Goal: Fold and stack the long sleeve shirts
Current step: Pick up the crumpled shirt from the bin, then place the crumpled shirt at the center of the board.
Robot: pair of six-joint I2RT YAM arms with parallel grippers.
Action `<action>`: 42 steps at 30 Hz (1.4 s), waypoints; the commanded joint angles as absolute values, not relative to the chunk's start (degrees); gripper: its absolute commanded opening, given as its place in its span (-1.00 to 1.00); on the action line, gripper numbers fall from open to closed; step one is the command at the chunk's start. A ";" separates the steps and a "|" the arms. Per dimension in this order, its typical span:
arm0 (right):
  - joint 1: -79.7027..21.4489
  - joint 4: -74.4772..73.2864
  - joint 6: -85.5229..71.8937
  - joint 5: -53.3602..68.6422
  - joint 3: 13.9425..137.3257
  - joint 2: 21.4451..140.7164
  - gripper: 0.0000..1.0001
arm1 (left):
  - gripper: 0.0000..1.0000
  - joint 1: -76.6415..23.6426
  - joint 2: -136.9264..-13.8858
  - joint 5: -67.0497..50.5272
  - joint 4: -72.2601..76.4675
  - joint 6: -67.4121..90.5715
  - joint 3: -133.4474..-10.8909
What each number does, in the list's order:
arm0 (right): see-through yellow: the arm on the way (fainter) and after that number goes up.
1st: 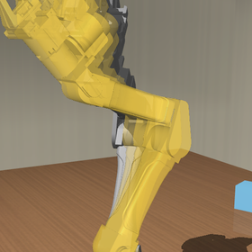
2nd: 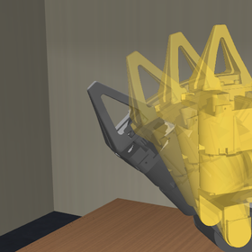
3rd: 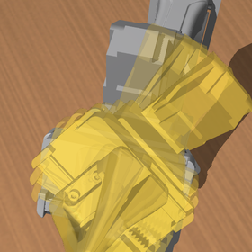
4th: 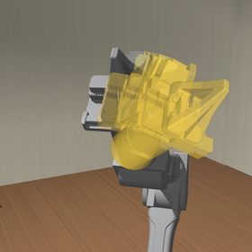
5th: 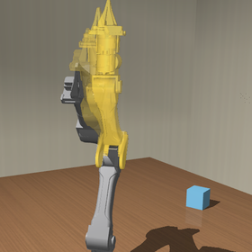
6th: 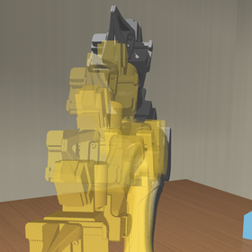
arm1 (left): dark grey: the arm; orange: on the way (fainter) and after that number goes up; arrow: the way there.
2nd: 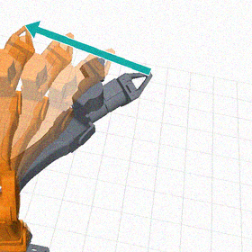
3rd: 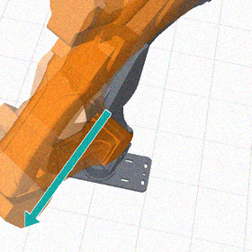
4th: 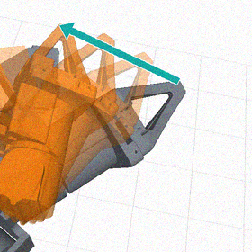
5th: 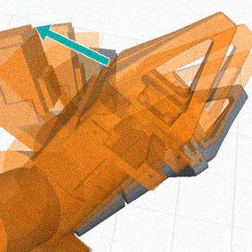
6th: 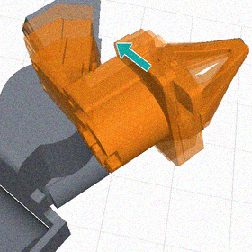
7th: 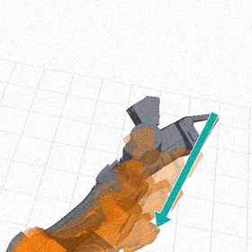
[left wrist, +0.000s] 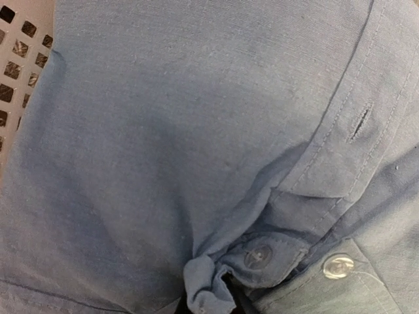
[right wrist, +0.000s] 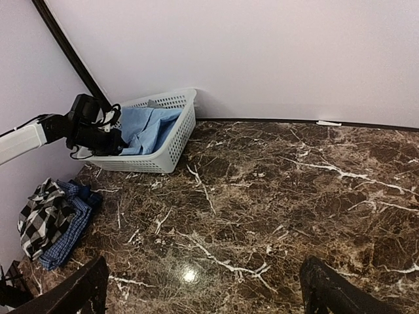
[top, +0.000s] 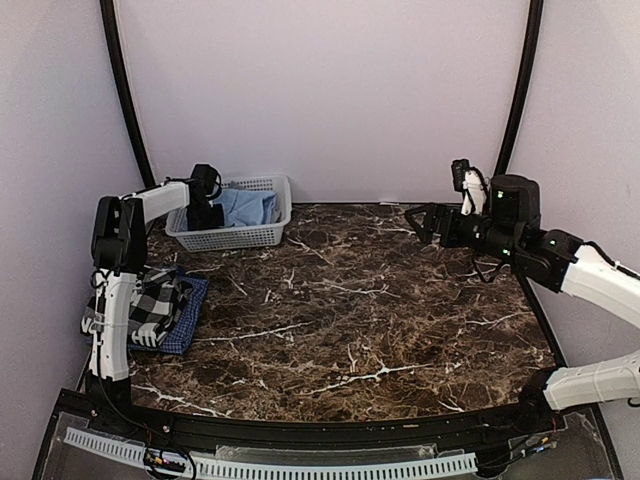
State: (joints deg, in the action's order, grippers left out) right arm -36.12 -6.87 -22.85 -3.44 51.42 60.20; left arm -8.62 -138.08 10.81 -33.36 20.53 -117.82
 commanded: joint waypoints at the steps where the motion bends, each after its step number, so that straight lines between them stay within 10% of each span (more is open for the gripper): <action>1: -36.39 -3.69 -23.21 -1.80 51.50 61.25 0.97 | -1.00 -6.39 -133.73 14.73 -37.91 19.45 -116.00; 24: -36.39 -2.86 -22.71 1.51 53.05 64.36 0.97 | -1.00 -8.45 -115.99 10.15 -27.77 14.00 -122.89; 42: -36.39 -0.54 -16.46 3.31 58.16 66.35 0.97 | -1.00 -30.17 -93.67 5.16 -14.71 5.09 -123.93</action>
State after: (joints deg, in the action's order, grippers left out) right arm -36.12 -3.66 -18.83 3.03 55.33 66.50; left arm -24.64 -100.88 7.25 -22.13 8.01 -121.78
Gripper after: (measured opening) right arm 0.986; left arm 0.034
